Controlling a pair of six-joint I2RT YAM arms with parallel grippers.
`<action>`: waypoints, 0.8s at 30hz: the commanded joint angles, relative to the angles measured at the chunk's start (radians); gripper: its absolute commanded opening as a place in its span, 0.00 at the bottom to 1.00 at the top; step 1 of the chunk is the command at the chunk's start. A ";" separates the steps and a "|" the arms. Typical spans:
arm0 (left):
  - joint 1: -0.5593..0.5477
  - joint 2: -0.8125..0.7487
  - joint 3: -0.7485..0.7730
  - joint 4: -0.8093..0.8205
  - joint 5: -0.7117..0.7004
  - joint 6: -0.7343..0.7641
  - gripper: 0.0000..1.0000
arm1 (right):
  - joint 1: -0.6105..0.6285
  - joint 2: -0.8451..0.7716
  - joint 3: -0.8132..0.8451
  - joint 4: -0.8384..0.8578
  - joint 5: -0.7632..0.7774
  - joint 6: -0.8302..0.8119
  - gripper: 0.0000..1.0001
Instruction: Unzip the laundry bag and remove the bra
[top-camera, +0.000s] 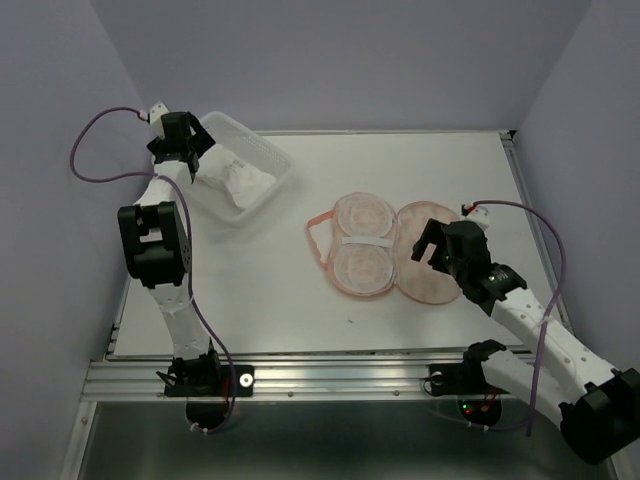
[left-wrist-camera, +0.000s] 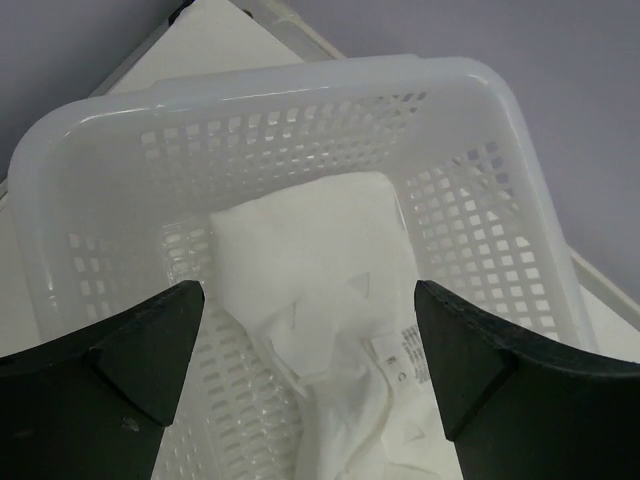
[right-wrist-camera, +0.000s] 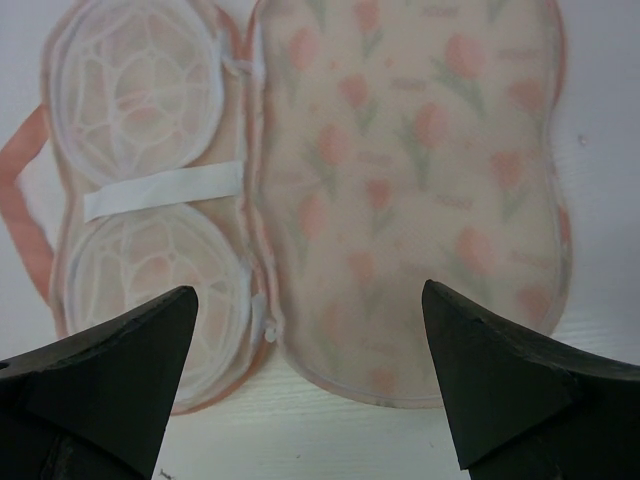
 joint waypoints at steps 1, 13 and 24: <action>-0.004 -0.226 0.069 -0.049 0.063 0.014 0.99 | -0.026 0.082 0.140 -0.087 0.260 0.066 1.00; -0.015 -0.848 -0.256 -0.284 0.262 0.155 0.99 | -0.368 0.306 0.143 -0.035 0.178 0.168 0.98; -0.039 -1.303 -0.810 -0.156 0.244 0.209 0.99 | -0.426 0.515 0.141 0.117 0.056 0.174 0.80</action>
